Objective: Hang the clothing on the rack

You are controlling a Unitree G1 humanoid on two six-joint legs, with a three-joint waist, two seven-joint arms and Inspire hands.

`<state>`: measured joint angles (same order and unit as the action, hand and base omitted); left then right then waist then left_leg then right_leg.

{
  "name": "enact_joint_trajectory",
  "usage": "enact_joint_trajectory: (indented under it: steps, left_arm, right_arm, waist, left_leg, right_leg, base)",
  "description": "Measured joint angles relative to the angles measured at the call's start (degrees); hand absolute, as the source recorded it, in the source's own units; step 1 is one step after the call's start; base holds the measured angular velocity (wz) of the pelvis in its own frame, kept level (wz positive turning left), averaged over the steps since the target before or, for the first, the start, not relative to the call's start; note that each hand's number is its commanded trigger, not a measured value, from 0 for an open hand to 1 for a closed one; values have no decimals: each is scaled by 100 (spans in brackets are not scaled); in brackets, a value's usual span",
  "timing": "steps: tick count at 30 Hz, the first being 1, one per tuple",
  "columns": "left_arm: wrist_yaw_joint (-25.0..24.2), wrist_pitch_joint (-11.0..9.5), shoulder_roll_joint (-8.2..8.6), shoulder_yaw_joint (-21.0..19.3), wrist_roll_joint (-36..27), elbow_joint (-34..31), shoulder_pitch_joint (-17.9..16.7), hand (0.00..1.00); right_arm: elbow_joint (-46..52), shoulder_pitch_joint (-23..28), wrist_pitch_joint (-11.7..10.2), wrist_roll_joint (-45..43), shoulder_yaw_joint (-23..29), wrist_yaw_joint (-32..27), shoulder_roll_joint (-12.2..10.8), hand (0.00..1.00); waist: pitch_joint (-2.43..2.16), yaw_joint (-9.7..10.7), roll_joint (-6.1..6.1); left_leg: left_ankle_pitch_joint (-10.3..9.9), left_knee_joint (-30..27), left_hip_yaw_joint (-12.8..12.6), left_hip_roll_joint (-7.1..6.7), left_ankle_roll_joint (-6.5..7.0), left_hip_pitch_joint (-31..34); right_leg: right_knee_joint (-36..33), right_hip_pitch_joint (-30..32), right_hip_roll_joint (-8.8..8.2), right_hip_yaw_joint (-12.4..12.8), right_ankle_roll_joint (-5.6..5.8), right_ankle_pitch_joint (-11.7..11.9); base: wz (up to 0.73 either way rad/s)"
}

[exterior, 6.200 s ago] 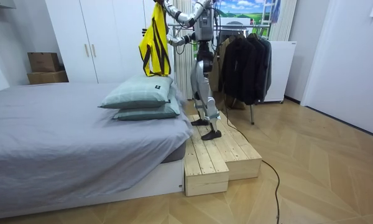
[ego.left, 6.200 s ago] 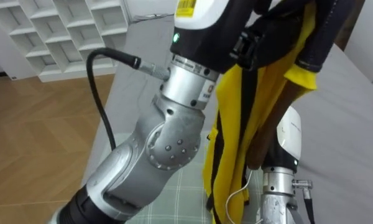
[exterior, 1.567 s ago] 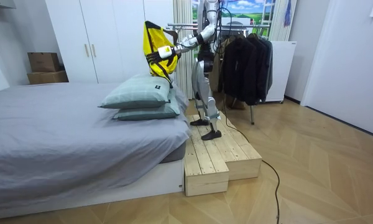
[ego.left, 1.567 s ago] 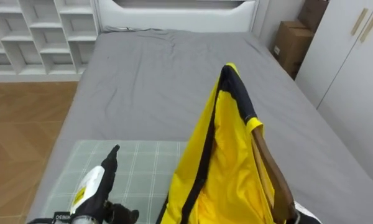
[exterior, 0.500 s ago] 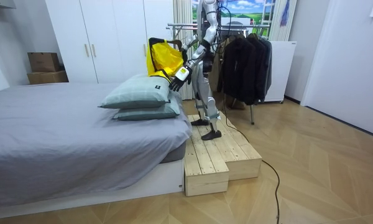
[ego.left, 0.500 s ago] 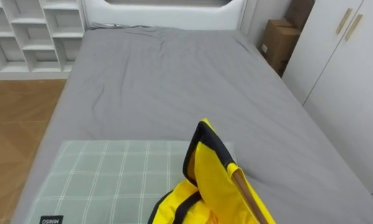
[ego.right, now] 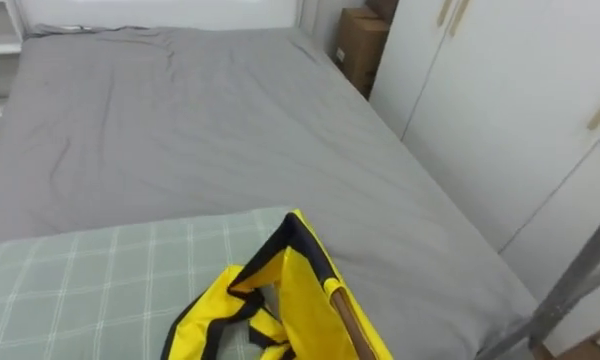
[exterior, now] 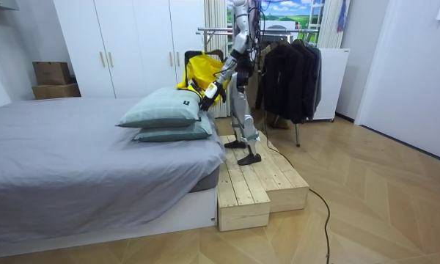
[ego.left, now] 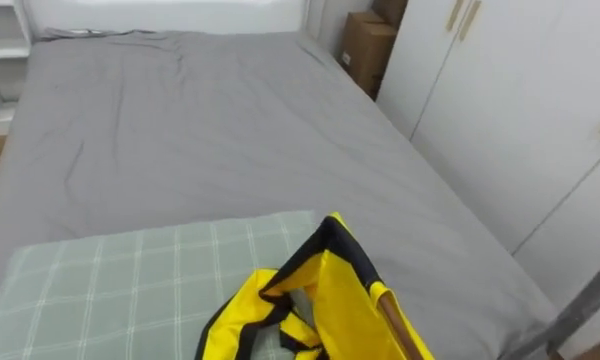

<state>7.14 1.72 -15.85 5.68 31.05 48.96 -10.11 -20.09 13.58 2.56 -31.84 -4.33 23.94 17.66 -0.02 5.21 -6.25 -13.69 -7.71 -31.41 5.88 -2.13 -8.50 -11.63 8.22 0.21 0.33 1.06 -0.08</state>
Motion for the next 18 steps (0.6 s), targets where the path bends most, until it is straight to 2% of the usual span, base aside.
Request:
enact_joint_trajectory:
  steps: [1, 2, 3, 4, 5, 6, 7, 9, 10, 11, 13, 14, 15, 18]
  left_arm:
    - [-6, 18, 1, -30, 0, 18, 2, 0]
    - [-11, 47, -3, -87, -1, 91, 15, 0]
    - [-22, 55, -17, -107, -10, 180, 49, 0]
    - [-36, 75, -32, -121, -18, 196, 55, 0]
    - [-62, 99, -41, -157, -44, 233, 55, 0]
    - [-109, 142, -60, -176, -49, 262, 64, 0]
    - [-126, 165, -68, -200, -50, 269, 71, 0]
    - [-186, 223, -93, -290, -57, 274, 71, 0]
    - [-201, 240, -96, -301, -56, 275, 72, 0]
    - [-250, 263, -95, -320, -55, 276, 72, 0]
    - [-307, 278, -96, -371, -50, 278, 76, 0]
    - [-333, 282, -88, -424, -44, 309, 75, 0]
    - [-334, 283, -77, -451, -32, 394, 76, 0]
    - [-339, 352, -76, -451, -39, 476, 75, 0]
  right_arm:
    - [-2, -16, 4, -2, 5, 1, 3, 100]
    - [-1, -64, 6, -3, 5, 12, 9, 100]
    - [-4, -135, 6, 0, -7, 26, 10, 100]
    - [-9, -173, 5, 2, -15, 40, 14, 100]
    - [-38, -233, 5, 0, -37, 48, 30, 100]
    - [-53, -240, 9, -5, -53, 60, 34, 100]
    - [-56, -241, 14, -8, -62, 71, 35, 100]
    - [-103, -274, 34, -9, -89, 124, 62, 100]
    - [-158, -307, 34, -9, -102, 125, 78, 100]
    - [-196, -346, 58, -15, -105, 124, 111, 100]
    - [-195, -375, 59, -15, -105, 124, 154, 100]
    - [-189, -409, 58, -18, -105, 127, 164, 100]
    - [-156, -446, 54, -19, -105, 145, 182, 100]
    - [64, -496, 55, -40, -99, 251, 286, 100]
  waist:
    - [0, -35, -7]
    - [2, -77, -9]
    - [22, -142, -24]
    - [48, -204, -36]
    - [73, -275, -38]
    - [95, -253, -54]
    - [107, -252, -63]
    - [119, -267, -102]
    - [112, -249, -126]
    - [102, -235, -144]
    - [109, -231, -119]
    - [113, -236, -106]
    - [110, -220, -87]
    - [115, -161, -43]
  left_leg:
    - [-17, -6, -135, -2, 0, -10]
    - [-42, -26, -379, 3, 2, -23]
    - [-102, -94, -669, 60, 3, -50]
    - [-135, -129, -831, 63, 0, -85]
    - [-238, -219, -1099, 97, -15, -116]
    - [-301, -308, -1224, 121, 1, -120]
    - [-320, -331, -1265, 130, 1, -122]
    - [-407, -438, -1456, 140, -14, -125]
    - [-433, -476, -1463, 140, -19, -124]
    - [-463, -528, -1462, 148, -36, -130]
    - [-491, -578, -1468, 186, -76, -137]
    - [-517, -620, -1492, 215, -107, -149]
    - [-528, -627, -1513, 233, -129, -175]
    - [-540, -656, -1573, 289, -189, -227]
  right_leg:
    - [6, 52, 0, -123, -40, 47]
    - [12, 146, -8, -374, -127, 153]
    - [15, 233, -33, -800, -264, 252]
    - [18, 259, -62, -1074, -339, 299]
    - [34, 292, -129, -1577, -482, 386]
    - [26, 298, -189, -1946, -518, 392]
    - [-3, 314, -203, -2053, -514, 385]
    - [-267, 451, -281, -2240, -403, 172]
    - [-341, 477, -311, -2278, -421, 115]
    - [-417, 497, -304, -2290, -472, 59]
    - [-400, 488, -245, -2287, -558, 43]
    - [-399, 486, -206, -2278, -673, 44]
    - [-417, 487, -171, -2250, -734, 26]
    - [-437, 471, -97, -2249, -802, -39]
  base:
    - [-104]
    - [-107]
    - [-111]
    - [-115]
    - [-92]
    - [-71]
    - [-41]
    - [-35]
    - [-18]
    - [-4]
    - [-7]
    - [-14]
    - [-15]
    - [-10]
